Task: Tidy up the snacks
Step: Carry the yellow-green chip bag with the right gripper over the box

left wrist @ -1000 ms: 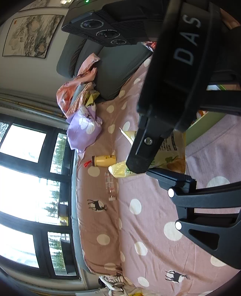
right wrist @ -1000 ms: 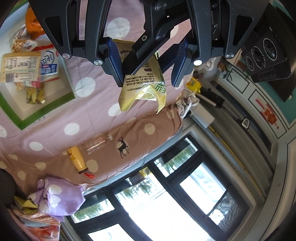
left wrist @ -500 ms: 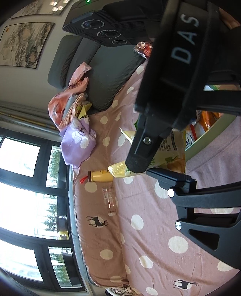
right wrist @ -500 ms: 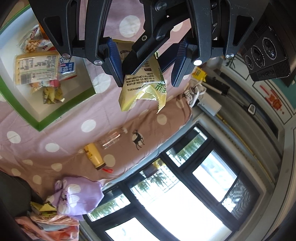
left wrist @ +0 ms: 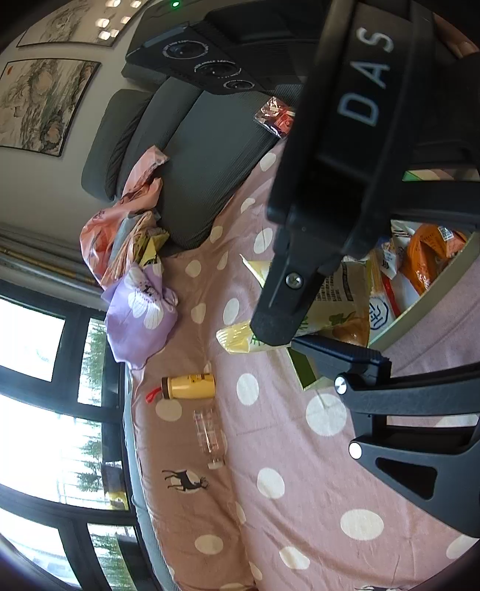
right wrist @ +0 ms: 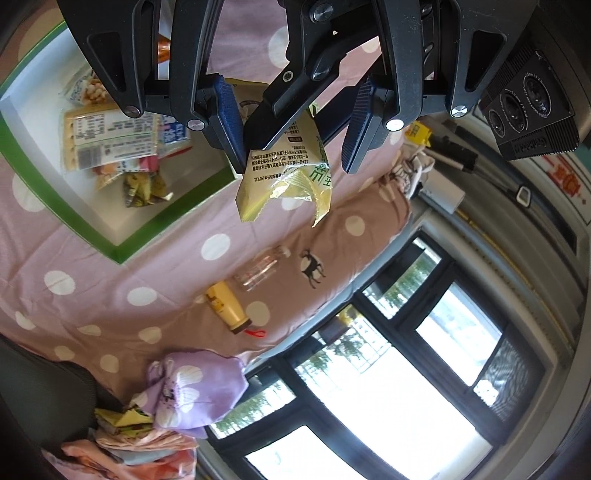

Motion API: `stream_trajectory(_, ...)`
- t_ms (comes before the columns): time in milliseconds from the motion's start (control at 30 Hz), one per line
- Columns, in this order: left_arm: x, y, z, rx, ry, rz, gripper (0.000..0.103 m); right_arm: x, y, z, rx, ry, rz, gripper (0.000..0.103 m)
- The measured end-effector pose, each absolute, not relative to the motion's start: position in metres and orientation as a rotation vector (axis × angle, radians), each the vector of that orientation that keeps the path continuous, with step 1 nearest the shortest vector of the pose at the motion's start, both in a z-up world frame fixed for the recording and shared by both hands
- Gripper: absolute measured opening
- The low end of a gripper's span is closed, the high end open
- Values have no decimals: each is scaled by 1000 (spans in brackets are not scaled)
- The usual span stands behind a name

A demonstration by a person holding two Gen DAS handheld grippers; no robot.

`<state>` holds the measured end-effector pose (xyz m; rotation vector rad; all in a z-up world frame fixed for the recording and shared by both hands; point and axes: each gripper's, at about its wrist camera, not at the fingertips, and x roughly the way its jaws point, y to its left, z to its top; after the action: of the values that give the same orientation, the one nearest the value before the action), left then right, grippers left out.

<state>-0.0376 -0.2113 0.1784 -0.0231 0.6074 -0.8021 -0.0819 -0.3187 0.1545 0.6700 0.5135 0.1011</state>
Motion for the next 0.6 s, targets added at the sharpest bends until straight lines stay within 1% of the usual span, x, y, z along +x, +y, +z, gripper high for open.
stream_trajectory(600,-34,-248,169,-5,658,-890,39,-90,-355,144,725,517,7,55)
